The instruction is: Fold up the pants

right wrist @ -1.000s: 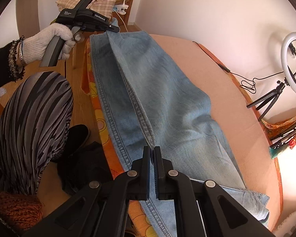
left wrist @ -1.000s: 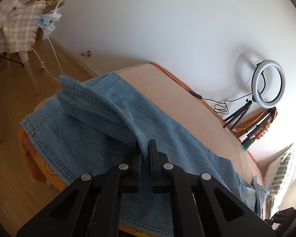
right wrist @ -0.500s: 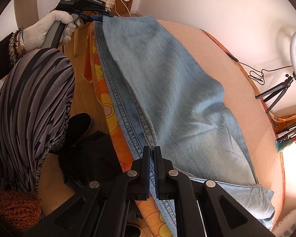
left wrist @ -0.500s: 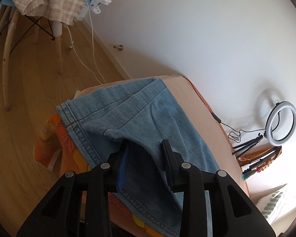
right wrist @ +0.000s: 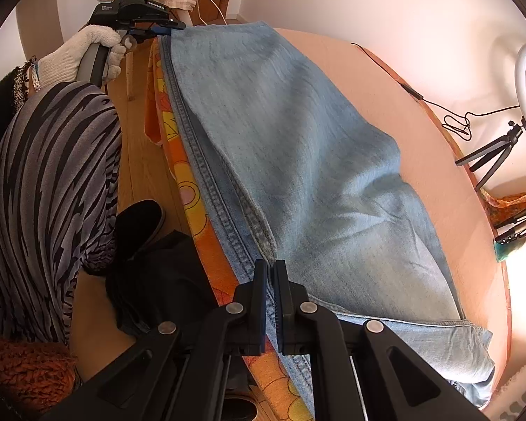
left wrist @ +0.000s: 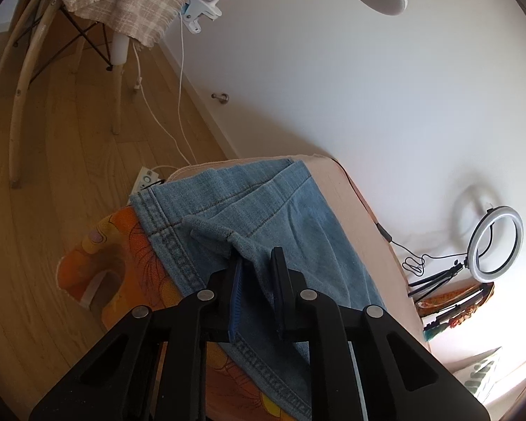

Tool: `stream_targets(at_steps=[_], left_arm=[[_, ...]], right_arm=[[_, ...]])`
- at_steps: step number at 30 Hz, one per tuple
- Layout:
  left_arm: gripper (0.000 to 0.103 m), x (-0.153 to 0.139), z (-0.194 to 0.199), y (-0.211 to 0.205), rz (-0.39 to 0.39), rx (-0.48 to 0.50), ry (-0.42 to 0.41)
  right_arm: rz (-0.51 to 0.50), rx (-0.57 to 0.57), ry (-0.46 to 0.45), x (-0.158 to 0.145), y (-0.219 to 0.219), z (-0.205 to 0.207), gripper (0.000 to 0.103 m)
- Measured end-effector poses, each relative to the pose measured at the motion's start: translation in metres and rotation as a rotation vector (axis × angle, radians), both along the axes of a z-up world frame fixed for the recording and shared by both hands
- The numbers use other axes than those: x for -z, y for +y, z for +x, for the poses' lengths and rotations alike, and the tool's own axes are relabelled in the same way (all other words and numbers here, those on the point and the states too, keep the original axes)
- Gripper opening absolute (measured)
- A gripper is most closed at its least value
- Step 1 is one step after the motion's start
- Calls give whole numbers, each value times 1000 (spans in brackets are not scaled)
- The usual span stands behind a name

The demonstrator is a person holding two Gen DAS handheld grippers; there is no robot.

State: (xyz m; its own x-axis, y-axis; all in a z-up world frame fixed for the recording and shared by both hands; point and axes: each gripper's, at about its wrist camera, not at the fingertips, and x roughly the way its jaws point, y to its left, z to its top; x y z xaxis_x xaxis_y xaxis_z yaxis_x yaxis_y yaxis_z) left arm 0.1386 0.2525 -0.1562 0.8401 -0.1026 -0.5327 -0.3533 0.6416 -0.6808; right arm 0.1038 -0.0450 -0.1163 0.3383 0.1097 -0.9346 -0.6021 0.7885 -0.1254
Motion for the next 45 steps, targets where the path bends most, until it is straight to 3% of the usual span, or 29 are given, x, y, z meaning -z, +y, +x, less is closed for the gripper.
stream_targets(at_steps=[1,3,6,8,11,12,13,16,20,22,23,26,35,38,39,41,45], left_arm=[[13,1,0,2,-3,-5,5],[40,7,4,9,-53,-18,43],[41,11,4,19,-143,-45,34],[41,11,10,18,-131,-24,51],[33,8,18,15,-70,-21,73],[17,7,20,14,-47,-22,79],[9,5,22,14,-29,-19,77],[7,0,22,16,-7,-17,41],[6,-16,22,11,105,29,-6],[6,-17,24,13,111,39,-5],[6,-15,24,15,104,40,-5],[6,-7,21,19,108,38,4],[6,2,23,23,40,66,0],[6,3,29,24,40,79,11],[6,1,30,23,55,81,7],[6,-3,33,20,76,94,-5],[6,-25,40,17,111,116,-47]], right_arm=[[1,0,2,0,0,0,2],[0,1,4,1,0,2,2],[0,1,0,1,1,2,2],[1,3,-2,2,2,2,2],[5,6,-2,2,1,2,2],[6,7,-4,2,1,2,2],[9,9,-6,1,1,2,2],[38,12,-10,-5,3,1,2],[-3,-8,-37,-5,9,0,2],[4,8,-37,-4,7,3,2],[8,11,-37,-3,6,4,4],[-21,0,-67,-1,8,5,45],[-166,-123,-58,24,9,7,51],[-200,-142,-52,30,8,9,47],[-191,-136,-39,30,8,12,31],[-181,-122,-38,28,8,16,11],[-180,-106,-62,21,10,23,4]])
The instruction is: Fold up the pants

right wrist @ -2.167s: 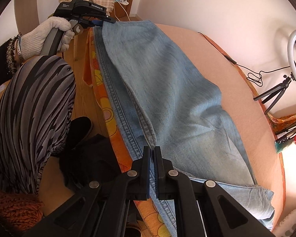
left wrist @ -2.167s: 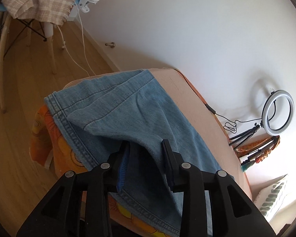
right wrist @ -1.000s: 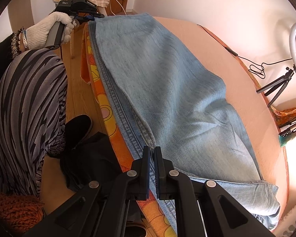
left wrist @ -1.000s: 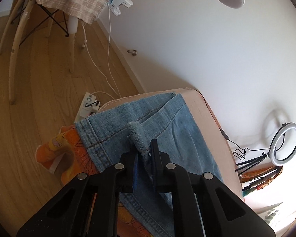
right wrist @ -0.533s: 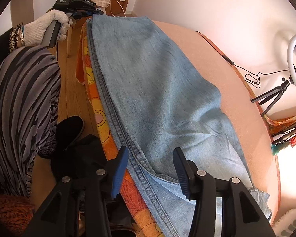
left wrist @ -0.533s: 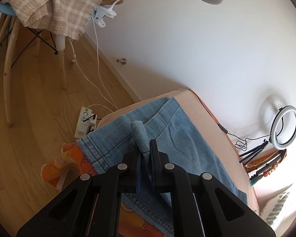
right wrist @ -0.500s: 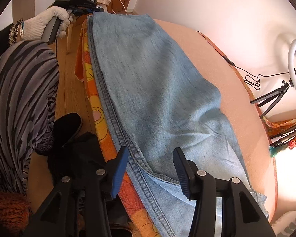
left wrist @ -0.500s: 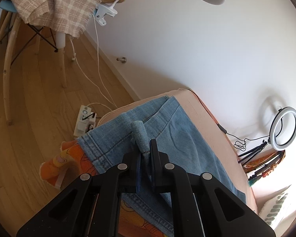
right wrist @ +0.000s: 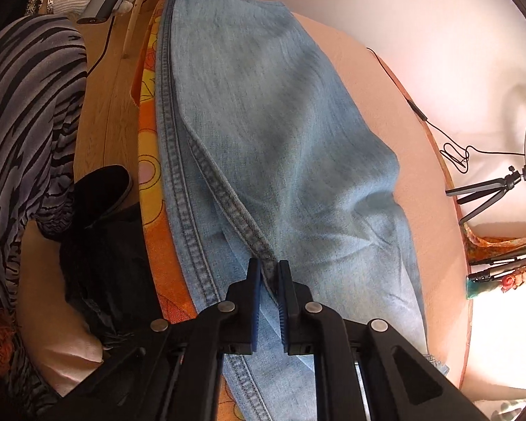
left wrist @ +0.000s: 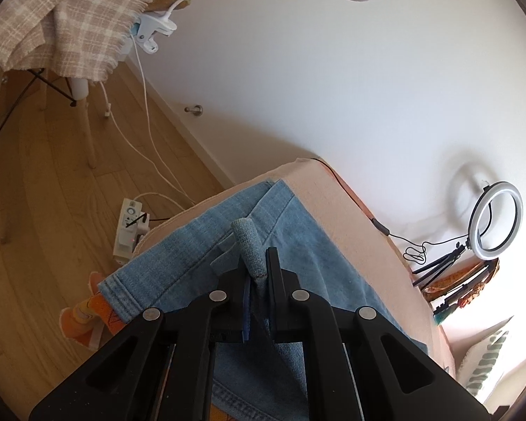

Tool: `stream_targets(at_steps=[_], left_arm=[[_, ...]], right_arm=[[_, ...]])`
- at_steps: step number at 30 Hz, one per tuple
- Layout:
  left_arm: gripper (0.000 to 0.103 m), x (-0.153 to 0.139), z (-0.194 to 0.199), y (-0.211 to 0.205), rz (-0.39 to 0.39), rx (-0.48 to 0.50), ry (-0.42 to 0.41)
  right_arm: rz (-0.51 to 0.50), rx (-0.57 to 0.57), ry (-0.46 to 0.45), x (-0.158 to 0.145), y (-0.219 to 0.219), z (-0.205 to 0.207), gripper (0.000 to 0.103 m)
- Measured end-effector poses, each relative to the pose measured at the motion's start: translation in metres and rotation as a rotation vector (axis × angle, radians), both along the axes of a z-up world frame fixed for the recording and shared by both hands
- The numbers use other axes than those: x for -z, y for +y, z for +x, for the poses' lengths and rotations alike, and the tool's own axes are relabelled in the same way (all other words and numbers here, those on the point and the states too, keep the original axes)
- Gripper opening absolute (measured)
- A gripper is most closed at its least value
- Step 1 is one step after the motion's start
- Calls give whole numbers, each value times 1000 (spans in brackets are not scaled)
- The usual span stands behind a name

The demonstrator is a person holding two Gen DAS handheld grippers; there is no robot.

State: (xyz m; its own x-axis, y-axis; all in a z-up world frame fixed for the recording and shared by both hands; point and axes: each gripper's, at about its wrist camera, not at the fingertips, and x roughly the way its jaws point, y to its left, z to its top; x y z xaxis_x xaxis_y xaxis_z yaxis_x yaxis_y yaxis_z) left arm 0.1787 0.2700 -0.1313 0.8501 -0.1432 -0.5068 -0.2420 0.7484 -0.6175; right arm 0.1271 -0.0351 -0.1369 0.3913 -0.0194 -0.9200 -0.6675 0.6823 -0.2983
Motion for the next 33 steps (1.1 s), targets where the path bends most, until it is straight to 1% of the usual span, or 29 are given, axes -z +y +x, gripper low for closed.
stream_targets(at_steps=[2,3,4,6,8,11,14,17,19,21,22,25,26,27,28,29,30,31,33], left_arm=[[5,-21,-9,8,31,-28,-77],[5,-25,-14,13,53,-38,-100],[5,-23,-16,18,59,-48,-88],[5,-3,-18,28,25,-56,-31],[5,21,-20,34,1,-61,26],[5,42,-22,36,-13,-71,65],[5,41,-21,35,-9,-70,63],[5,33,-18,32,40,-59,63],[5,35,-17,30,69,-49,85],[10,37,-15,29,89,-47,120],[10,36,-16,30,91,-50,126],[14,32,-18,34,99,-66,151],[14,29,-18,34,110,-62,153],[14,25,-19,33,132,-60,156],[14,20,-19,31,154,-50,161],[14,15,-19,29,162,-35,163],[16,10,-18,25,160,-14,164],[18,3,-16,20,159,12,162],[22,-16,-10,6,179,75,144]], right_arm=[[39,31,-35,-15,0,5,3],[64,39,-47,-22,1,7,3],[81,39,-48,-27,3,7,3],[75,27,-47,-27,9,7,3],[53,9,-30,-18,15,5,3],[38,-5,-11,-7,20,2,3],[26,-17,-10,-6,23,-2,3],[34,-5,-2,-9,20,0,3],[57,14,12,-8,17,0,3],[77,35,29,-5,14,0,3],[88,46,37,-3,13,-1,3],[157,124,52,-2,5,0,7],[190,161,53,-5,1,1,11],[223,202,42,-8,-3,2,19],[254,244,20,-13,-8,2,24],[287,282,-2,-19,-14,0,32],[317,318,-19,-23,-20,-1,38],[342,353,-30,-27,-27,-4,41],[388,426,-54,-35,-40,-11,51]])
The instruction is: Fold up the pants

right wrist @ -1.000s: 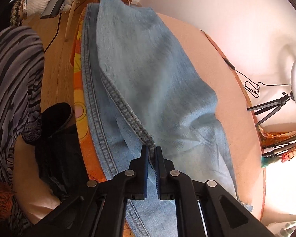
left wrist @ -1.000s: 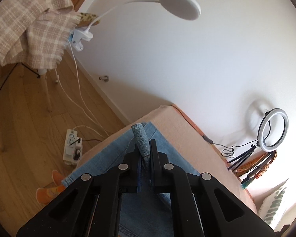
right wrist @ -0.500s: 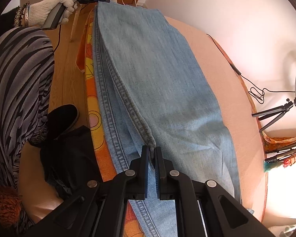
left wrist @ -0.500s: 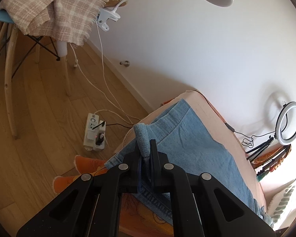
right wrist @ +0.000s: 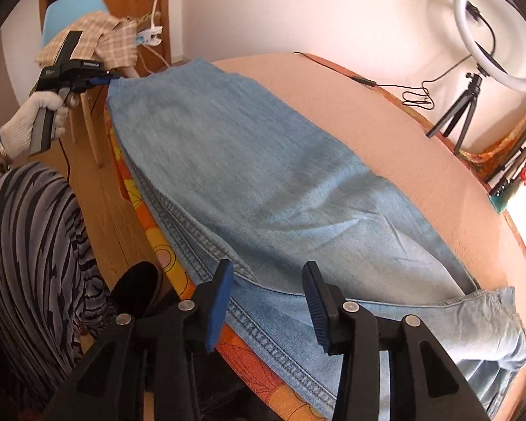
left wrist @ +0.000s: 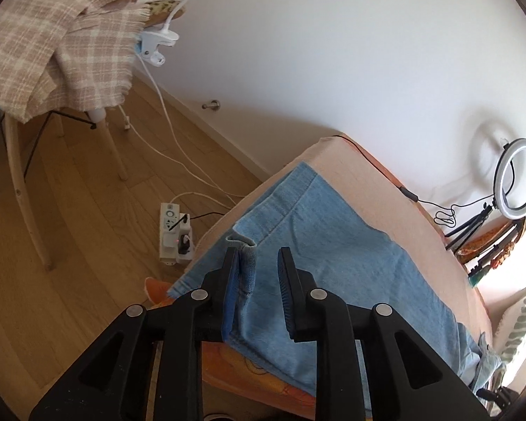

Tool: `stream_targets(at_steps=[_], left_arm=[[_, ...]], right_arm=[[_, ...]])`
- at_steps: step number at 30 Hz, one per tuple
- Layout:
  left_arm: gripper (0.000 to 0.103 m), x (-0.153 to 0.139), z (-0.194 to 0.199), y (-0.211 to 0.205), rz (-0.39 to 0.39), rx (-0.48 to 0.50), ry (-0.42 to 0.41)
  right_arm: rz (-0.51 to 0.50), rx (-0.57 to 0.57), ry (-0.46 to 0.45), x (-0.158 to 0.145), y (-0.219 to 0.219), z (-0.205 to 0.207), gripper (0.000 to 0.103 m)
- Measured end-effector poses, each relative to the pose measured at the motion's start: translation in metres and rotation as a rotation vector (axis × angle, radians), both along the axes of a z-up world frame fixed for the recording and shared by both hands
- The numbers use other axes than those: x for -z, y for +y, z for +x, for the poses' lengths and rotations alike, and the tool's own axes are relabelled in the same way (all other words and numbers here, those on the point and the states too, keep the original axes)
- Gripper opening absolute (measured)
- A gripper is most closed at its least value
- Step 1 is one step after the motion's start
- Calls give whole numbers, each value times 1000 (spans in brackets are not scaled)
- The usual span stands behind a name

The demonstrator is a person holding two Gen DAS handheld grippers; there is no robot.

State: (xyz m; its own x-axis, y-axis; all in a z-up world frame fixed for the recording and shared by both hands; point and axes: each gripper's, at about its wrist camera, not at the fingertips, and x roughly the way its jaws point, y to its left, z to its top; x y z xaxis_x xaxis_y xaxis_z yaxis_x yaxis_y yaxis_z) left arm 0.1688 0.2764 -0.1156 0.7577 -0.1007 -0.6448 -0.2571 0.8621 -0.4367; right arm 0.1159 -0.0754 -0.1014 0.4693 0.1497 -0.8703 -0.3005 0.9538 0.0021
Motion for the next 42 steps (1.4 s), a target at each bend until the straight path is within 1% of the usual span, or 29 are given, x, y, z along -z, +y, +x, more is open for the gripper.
stream_targets(at_steps=[2,3,6,8,11,14,16,18,20,22,24,25,27,28,30,33,37,40,42], left_arm=[[25,-21,7,-20,13,86,-28],[30,-31,11,-31,5,137,-42],[39,-55,25,-76,-22,302,-61],[42,-66,32,-113,-38,415,-66],[43,-80,41,-170,-35,570,-67],[52,-93,50,-225,-49,696,-66],[52,-100,58,-262,-62,783,-54],[53,-104,67,-298,-72,867,-24],[57,-106,78,-338,-70,957,16],[57,-107,88,-376,-74,1019,39],[57,-105,97,-415,-93,1097,76],[57,-101,102,-433,-110,1117,97],[57,-90,113,-468,-175,1142,150],[57,-82,117,-487,-189,1154,180],[57,-69,121,-522,-176,1180,215],[57,-45,126,-566,-220,1233,300],[57,-17,128,-608,-184,1254,354],[57,4,131,-631,-176,1265,407],[57,17,133,-644,-139,1262,436]], right_arm=[[29,73,-18,-7,-15,-8,56],[39,109,-27,-11,-23,-13,58],[78,225,-40,-22,-54,-29,64],[111,299,-45,-27,-79,-37,65],[138,405,-61,-34,-114,-52,67],[133,502,-72,-40,-142,-66,70],[143,559,-82,-41,-162,-75,71],[156,616,-88,-42,-183,-86,71],[162,673,-96,-42,-201,-94,71],[161,730,-106,-43,-219,-102,71],[167,790,-122,-46,-237,-111,73],[175,820,-129,-48,-248,-114,73],[190,881,-136,-49,-271,-117,75],[183,903,-142,-50,-281,-116,75],[175,930,-159,-53,-299,-114,75],[196,948,-161,-52,-322,-113,75],[206,970,-176,-47,-342,-114,75],[252,986,-178,-39,-353,-122,75],[289,1007,-162,-33,-362,-127,75]])
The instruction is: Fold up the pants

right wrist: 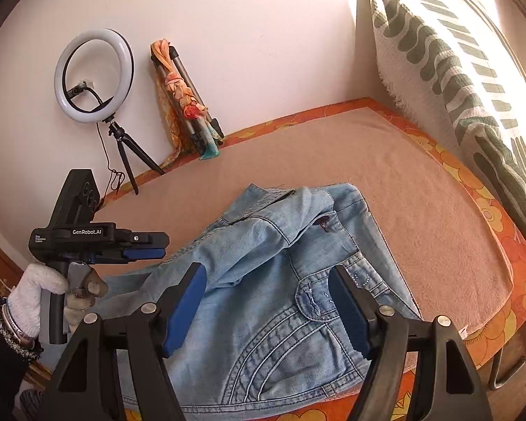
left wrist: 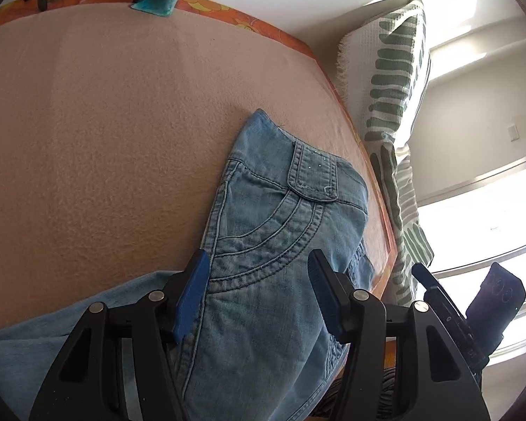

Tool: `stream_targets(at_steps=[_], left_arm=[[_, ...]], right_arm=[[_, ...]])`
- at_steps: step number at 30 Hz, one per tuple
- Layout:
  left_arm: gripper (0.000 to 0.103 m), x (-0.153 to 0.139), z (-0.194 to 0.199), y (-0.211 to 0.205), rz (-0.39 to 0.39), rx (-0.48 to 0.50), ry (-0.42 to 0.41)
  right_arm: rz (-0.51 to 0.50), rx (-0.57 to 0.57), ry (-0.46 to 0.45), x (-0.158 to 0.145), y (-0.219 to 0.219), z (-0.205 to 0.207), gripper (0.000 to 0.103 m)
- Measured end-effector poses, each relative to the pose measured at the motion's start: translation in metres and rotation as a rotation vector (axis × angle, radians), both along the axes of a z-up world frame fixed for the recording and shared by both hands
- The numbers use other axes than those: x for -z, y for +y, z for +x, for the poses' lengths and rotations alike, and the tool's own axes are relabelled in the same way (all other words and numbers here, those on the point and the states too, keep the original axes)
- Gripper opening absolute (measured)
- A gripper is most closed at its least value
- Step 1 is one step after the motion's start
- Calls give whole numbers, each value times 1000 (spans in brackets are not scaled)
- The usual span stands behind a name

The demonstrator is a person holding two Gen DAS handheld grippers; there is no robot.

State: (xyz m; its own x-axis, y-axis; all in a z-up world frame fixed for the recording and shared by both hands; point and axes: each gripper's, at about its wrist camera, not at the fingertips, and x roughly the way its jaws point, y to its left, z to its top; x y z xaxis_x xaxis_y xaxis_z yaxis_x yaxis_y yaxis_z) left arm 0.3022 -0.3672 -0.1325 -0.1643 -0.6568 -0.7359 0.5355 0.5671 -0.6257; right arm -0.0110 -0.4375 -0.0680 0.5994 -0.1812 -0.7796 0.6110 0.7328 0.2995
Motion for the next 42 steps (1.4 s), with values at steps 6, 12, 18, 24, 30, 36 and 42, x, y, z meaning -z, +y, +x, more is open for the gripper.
stream_targets(at_steps=[6,12,18,24,30,36,42], left_arm=[[58,22,10,-5,-15,-46,64],[55,26,16,-4,-70,-73,90],[21,24,9,-18,-101,-47,29],[12,2,4,-14,-193,-35,-30],[11,-50,-39,-23,-253,94,-196],[10,-67,-100,-36,-279,234,-300],[7,-58,-159,-48,-279,378,-332]], right_arm=[[28,70,-30,0,-22,-16,75],[23,121,-41,-1,-36,-30,75],[21,154,-58,-5,-44,-35,75],[15,164,-54,-6,-47,-37,72],[54,201,-95,-6,-60,-49,71],[215,206,-187,5,-77,-60,71],[354,214,-273,17,-92,-76,71]])
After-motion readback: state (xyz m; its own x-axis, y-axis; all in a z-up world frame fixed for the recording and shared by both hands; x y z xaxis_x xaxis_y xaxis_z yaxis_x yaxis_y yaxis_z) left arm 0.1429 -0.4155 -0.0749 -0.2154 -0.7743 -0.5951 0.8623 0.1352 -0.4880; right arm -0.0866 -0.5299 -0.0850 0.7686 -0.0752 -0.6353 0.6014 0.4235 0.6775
